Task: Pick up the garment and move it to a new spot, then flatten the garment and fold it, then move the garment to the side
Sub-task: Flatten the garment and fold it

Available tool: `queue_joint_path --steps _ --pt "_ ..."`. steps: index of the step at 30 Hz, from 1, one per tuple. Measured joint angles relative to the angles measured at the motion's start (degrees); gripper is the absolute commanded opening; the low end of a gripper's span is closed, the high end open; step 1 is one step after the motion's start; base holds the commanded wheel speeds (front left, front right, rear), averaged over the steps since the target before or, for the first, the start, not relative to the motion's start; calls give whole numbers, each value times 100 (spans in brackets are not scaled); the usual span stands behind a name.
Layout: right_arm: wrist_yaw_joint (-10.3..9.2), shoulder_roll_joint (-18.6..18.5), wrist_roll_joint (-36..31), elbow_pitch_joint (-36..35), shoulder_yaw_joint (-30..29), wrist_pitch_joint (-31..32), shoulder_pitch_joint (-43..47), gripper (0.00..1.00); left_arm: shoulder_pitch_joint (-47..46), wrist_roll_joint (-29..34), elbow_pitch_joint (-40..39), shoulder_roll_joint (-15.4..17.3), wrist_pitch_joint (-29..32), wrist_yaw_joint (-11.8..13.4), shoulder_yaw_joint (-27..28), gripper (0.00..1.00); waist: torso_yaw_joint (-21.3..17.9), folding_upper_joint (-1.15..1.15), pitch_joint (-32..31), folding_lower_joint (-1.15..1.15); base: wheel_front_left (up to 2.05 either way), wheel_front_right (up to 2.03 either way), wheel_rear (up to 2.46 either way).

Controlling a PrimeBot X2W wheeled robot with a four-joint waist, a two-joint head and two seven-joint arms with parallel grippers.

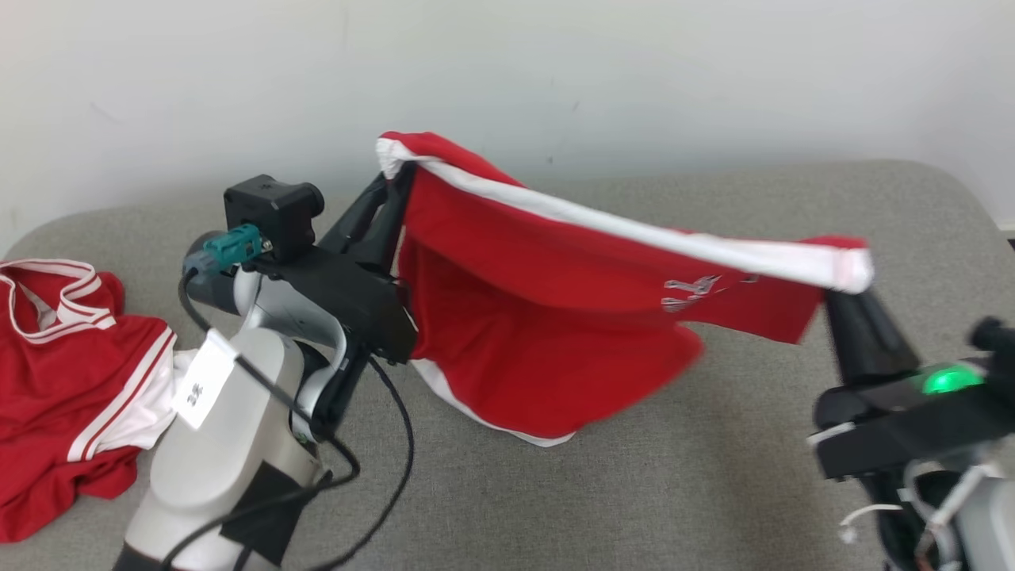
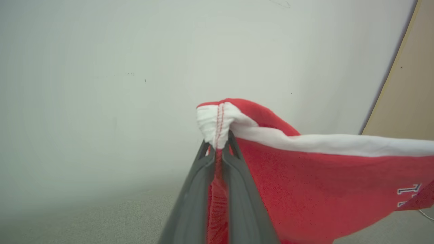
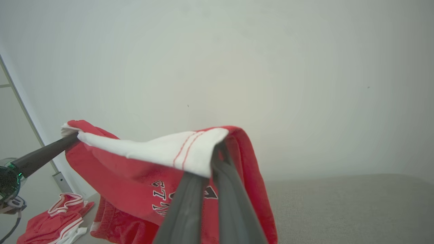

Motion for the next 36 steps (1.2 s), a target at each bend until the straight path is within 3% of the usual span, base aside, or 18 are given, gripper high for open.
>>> queue_joint_path --steps 5,9,13,16,19,22,26,31,36 --pt "-55 -107 176 -546 -263 124 38 0 334 -265 -851 -41 151 -4 10 0 -6 0 -21 0 0 0 0" --pt "-63 -154 310 -9 -91 547 -473 0 432 -397 -893 -35 487 25 25 0 -14 0 120 0 0 0 0" --pt "-73 -62 387 1279 222 934 -1835 0 229 -581 -350 -79 754 153 207 0 -50 0 358 1 0 0 0" --pt "-131 165 387 2136 360 1066 -3174 0 -426 -553 125 -109 802 308 412 0 -104 1 567 2 0 0 0" --pt "-261 261 379 2272 105 853 -4498 0 -1493 -428 175 -158 555 479 665 0 -171 1 782 3 0 0 0" --pt "-292 110 381 2175 -111 602 -5225 0 -2395 -287 -47 -271 200 552 804 0 -219 0 996 1 0 0 0" --pt "-116 -42 363 2288 68 613 -4946 0 -2407 -299 -30 -314 -22 550 856 0 -233 1 1263 2 0 0 0" --pt "36 46 322 2644 445 762 -4002 0 -1375 -354 598 -210 -85 499 784 0 -215 2 1550 2 0 0 0" --pt "164 194 328 2818 793 820 -3230 0 -713 -358 1205 -82 -143 282 557 0 -249 1 1800 2 0 0 0"
